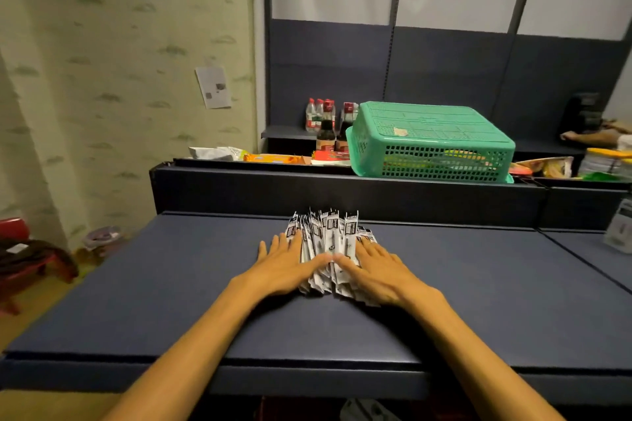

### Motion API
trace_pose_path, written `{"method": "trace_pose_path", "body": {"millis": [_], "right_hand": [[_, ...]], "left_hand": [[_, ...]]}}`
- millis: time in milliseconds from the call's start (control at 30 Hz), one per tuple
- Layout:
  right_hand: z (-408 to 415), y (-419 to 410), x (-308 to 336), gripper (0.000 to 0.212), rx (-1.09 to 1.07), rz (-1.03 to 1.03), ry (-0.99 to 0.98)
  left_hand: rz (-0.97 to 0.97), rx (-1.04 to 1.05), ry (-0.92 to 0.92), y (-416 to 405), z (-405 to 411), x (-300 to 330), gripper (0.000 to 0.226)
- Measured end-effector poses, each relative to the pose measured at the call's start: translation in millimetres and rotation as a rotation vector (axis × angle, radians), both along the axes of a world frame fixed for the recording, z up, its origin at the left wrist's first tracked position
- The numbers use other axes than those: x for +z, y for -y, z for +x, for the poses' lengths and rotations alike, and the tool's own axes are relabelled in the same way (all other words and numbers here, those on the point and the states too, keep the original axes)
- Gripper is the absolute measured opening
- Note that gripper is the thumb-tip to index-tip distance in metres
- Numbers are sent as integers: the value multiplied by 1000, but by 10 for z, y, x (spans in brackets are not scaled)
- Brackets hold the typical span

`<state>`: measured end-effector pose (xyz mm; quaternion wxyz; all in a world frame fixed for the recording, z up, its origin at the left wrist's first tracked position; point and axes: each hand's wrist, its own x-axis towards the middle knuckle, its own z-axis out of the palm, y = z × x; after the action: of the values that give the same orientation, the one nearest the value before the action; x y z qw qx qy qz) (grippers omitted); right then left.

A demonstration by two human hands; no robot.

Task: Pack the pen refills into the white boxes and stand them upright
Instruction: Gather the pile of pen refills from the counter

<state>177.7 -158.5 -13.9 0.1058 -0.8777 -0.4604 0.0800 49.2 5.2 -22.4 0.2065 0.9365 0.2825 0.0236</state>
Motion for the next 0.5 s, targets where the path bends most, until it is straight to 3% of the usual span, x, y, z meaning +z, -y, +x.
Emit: {"method": "trace_pose_path", "body": {"millis": [167,300,500], "right_hand": [[96,204,47,115,45,116,-102],[132,383,49,122,151,13,-60],[72,232,-9,114,157,-18,42]], "left_hand": [[-137,-111,57,-88,-276,111,125],[-12,-223,4,-95,-442,62,127],[56,-178,12,71,-219,13,121]]}}
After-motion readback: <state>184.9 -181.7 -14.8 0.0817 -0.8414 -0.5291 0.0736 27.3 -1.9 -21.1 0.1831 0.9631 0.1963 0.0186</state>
